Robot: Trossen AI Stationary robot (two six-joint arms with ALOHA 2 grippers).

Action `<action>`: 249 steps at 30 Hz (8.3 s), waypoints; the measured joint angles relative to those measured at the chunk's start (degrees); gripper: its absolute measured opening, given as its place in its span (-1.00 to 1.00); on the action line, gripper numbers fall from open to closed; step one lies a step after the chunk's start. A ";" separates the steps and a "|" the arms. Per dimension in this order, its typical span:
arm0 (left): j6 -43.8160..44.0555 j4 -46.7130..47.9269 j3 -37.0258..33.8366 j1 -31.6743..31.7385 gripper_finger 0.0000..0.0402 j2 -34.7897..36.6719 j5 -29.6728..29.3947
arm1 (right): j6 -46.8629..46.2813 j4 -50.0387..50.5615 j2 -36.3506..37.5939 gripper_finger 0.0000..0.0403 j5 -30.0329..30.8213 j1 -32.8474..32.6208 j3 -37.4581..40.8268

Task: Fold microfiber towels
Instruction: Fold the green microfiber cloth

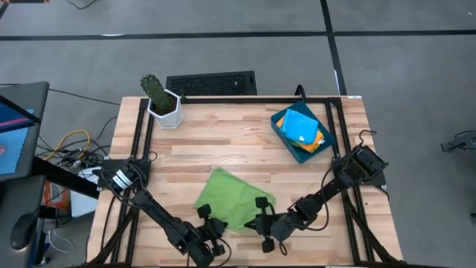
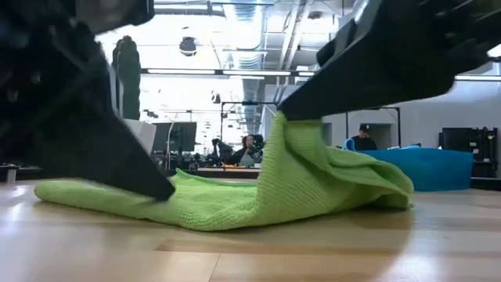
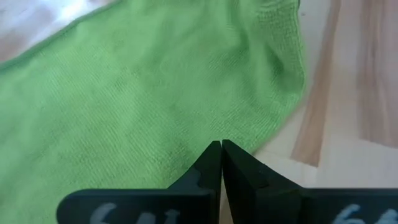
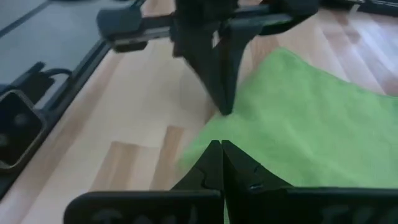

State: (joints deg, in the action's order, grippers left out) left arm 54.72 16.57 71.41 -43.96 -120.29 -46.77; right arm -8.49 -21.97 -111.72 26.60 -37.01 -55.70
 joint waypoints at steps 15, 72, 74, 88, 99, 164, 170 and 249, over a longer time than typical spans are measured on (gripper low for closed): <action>-0.87 -3.56 -3.42 1.00 -0.97 0.10 -0.51 | 5.30 -1.16 -0.08 -0.92 -9.90 4.64 -3.09; -11.57 -1.57 -3.32 -2.32 -0.97 8.72 0.00 | 4.62 -1.34 -15.47 -0.79 -20.65 12.82 -13.96; -11.58 -2.83 -3.34 -3.01 -0.97 7.73 -0.91 | 3.60 -1.67 -15.84 -0.77 -21.11 12.89 -13.99; -12.30 -8.65 -3.34 -2.95 -0.97 1.96 -1.90 | 2.32 -2.36 -16.68 -0.72 -21.76 12.78 -14.05; -12.98 -9.94 -3.34 -2.11 -0.97 1.95 -4.75 | 2.40 -3.00 -16.81 -0.72 -21.97 12.78 -13.99; -6.21 -10.90 -2.90 -2.75 -0.97 -2.58 0.49 | -0.17 31.28 1.98 -0.70 -5.92 3.25 -0.89; -6.23 -10.85 -2.90 -2.89 -0.97 -2.56 0.80 | -0.43 31.70 1.92 -0.93 -5.32 3.25 -1.31; -16.52 -10.34 -7.69 0.42 -0.97 5.75 -11.64 | 7.29 -24.25 -0.74 -0.65 -8.69 21.11 12.52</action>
State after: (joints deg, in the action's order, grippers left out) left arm 38.20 6.23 63.72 -43.55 -114.54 -58.42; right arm -1.20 -46.22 -112.46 17.90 -15.90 -43.18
